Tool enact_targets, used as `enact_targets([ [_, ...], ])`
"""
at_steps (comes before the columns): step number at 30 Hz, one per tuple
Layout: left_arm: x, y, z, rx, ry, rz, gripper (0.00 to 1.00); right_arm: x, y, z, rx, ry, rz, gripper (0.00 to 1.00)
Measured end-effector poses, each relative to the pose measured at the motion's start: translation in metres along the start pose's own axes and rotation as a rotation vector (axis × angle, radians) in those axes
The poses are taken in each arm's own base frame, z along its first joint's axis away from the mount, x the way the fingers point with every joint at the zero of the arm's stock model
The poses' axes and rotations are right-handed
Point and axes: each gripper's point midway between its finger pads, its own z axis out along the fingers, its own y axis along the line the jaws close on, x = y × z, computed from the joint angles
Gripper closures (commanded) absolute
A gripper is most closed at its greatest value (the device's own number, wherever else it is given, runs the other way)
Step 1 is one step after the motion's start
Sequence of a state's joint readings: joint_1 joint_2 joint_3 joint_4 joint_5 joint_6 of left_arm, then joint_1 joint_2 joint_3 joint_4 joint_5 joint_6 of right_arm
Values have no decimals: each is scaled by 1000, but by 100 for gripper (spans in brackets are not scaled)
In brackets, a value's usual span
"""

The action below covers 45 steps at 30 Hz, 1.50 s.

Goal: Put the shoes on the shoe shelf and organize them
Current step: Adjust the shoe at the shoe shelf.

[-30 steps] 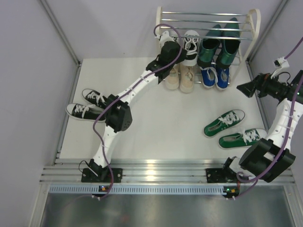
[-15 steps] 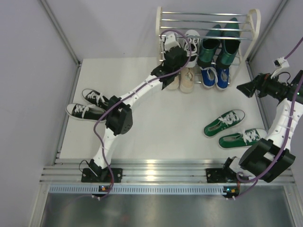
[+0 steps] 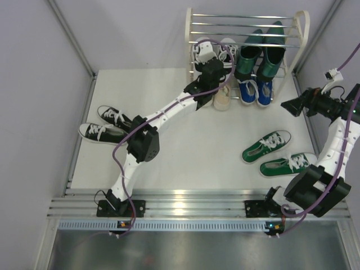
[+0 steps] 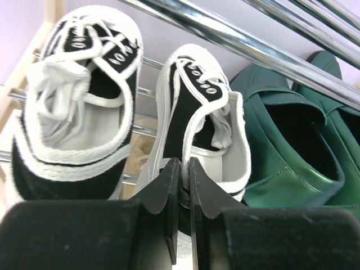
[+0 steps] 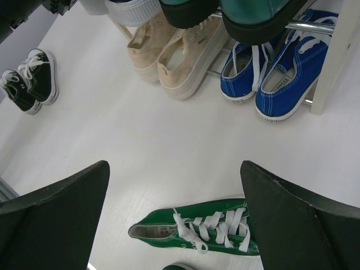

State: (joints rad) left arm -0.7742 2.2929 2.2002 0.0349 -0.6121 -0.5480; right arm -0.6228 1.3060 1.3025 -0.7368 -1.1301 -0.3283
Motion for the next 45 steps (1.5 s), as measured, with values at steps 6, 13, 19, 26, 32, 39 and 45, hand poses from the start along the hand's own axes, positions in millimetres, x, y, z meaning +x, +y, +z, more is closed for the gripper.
enact_targets([
  [6,-10,8,1,-58,-44,-13,100,9,5,-1,-17,29,-14,1],
  [13,-25,4,1,-62,-78,-62,100,23,50,30,-157,167,-198,5],
  [19,-26,4,1,-70,-83,-94,100,34,70,83,-182,273,-406,60],
  [26,-28,7,3,-75,-86,-128,100,10,50,157,-55,252,-529,97],
  [32,-19,10,4,-79,-77,-138,100,-8,69,201,-2,136,-600,99],
  [39,-7,17,6,-86,-60,-143,100,-29,76,226,84,34,-587,99],
  [45,-7,17,7,-82,-58,-161,100,-12,66,249,127,69,-540,99],
])
